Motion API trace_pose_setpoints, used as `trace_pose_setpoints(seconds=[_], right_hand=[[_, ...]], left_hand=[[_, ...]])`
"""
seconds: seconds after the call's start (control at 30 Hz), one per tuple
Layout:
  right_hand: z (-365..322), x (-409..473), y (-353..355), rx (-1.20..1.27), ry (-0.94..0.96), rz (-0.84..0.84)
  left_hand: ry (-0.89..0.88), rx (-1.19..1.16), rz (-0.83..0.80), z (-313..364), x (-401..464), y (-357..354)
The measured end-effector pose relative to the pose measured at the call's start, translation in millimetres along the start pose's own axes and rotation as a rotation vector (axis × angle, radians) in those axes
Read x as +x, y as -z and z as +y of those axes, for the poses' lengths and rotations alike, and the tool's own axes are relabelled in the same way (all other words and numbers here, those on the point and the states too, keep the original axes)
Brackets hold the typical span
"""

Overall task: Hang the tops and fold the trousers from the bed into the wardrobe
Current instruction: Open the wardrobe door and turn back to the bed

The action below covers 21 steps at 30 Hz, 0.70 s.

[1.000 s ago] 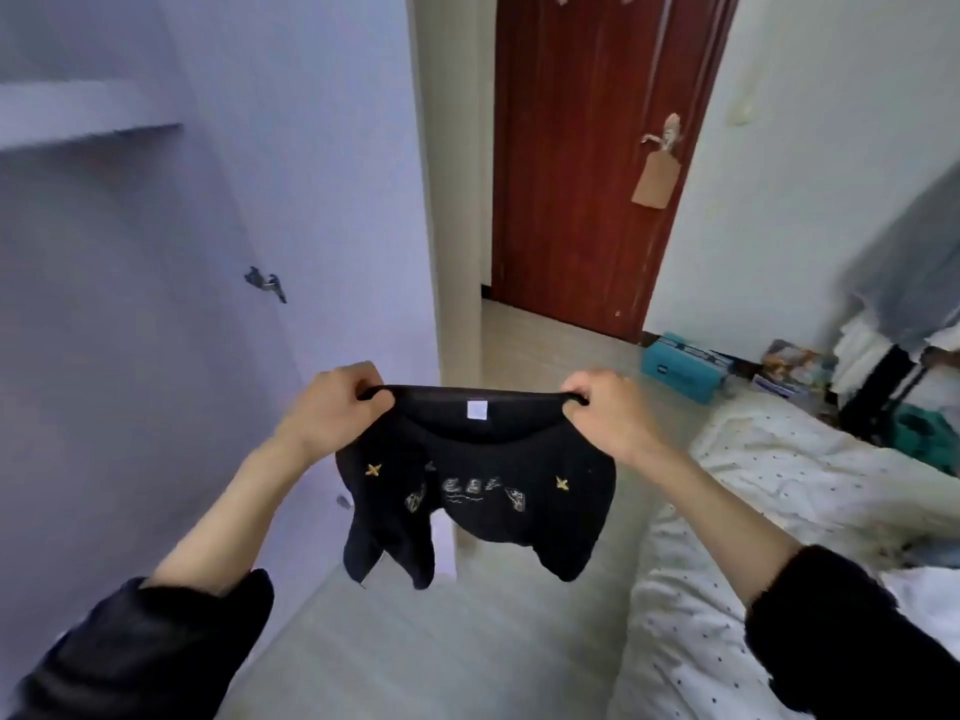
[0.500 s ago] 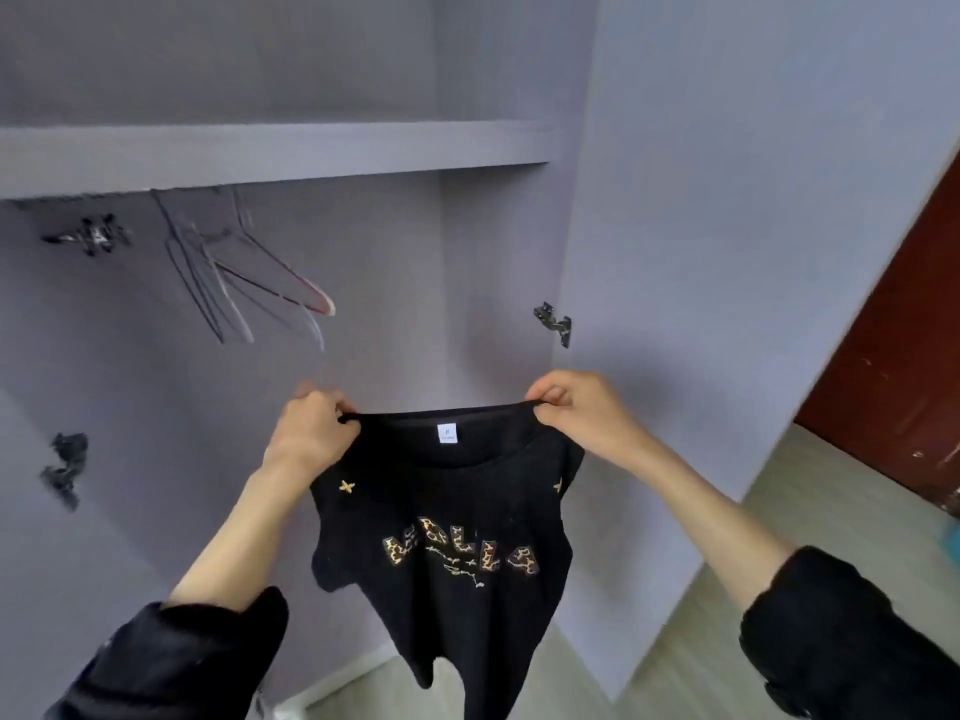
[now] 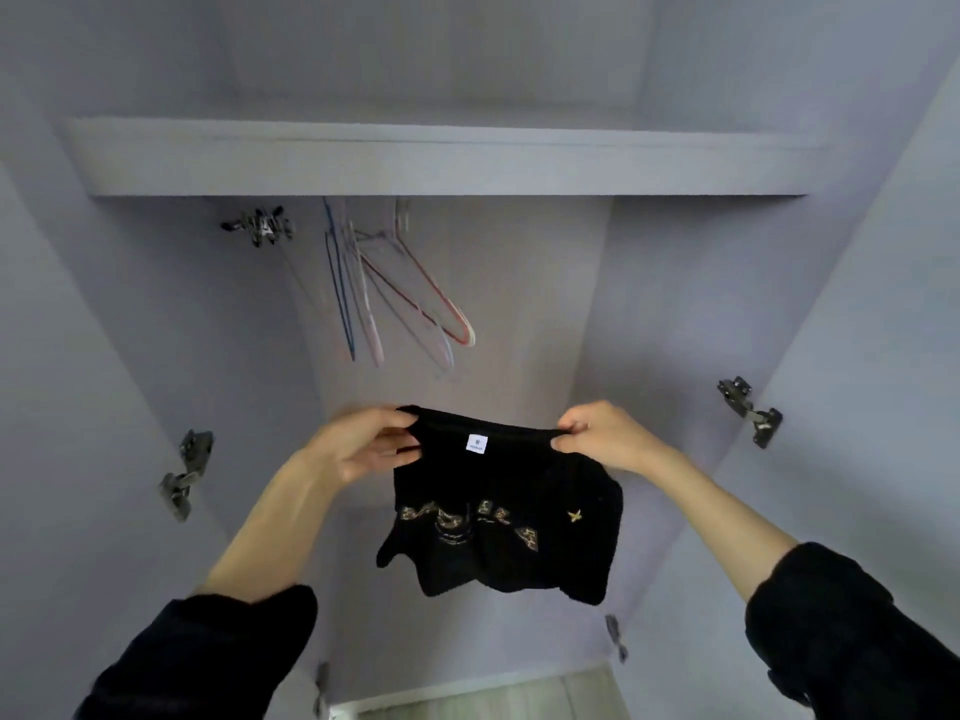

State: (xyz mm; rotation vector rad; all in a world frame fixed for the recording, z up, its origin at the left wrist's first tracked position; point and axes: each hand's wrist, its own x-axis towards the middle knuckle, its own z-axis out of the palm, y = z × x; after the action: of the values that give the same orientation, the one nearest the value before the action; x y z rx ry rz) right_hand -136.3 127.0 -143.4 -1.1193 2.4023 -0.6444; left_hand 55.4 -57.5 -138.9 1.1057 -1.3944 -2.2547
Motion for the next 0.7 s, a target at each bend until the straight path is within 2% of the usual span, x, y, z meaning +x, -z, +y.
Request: trace_pose_setpoints(seconds=[0.17, 0.27, 0.37, 0.5, 0.7], right_hand=[[-6.5, 88.4, -1.2, 0.062, 0.049, -0.193], [-17.4, 142.4, 1.5, 0.219, 0.055, -0.137], [-42.0, 187.7, 7.5, 0.486, 0.055, -0.036], [-73.5, 221.8, 4.6, 0.804, -0.032, -0.137], [-93.8, 246.7, -9.8, 0.965, -0.073, -0.175]], left_hand=[[-0.075, 0.016, 0.034, 28.4, 34.8, -8.6], [-0.141, 0.100, 0.119, 43.5, 51.4, -10.2], [-0.197, 0.201, 0.181, 53.9, 61.9, -7.2], [-0.213, 0.257, 0.243, 58.4, 68.7, 4.7], [-0.185, 0.275, 0.285, 61.1, 77.7, 23.4]])
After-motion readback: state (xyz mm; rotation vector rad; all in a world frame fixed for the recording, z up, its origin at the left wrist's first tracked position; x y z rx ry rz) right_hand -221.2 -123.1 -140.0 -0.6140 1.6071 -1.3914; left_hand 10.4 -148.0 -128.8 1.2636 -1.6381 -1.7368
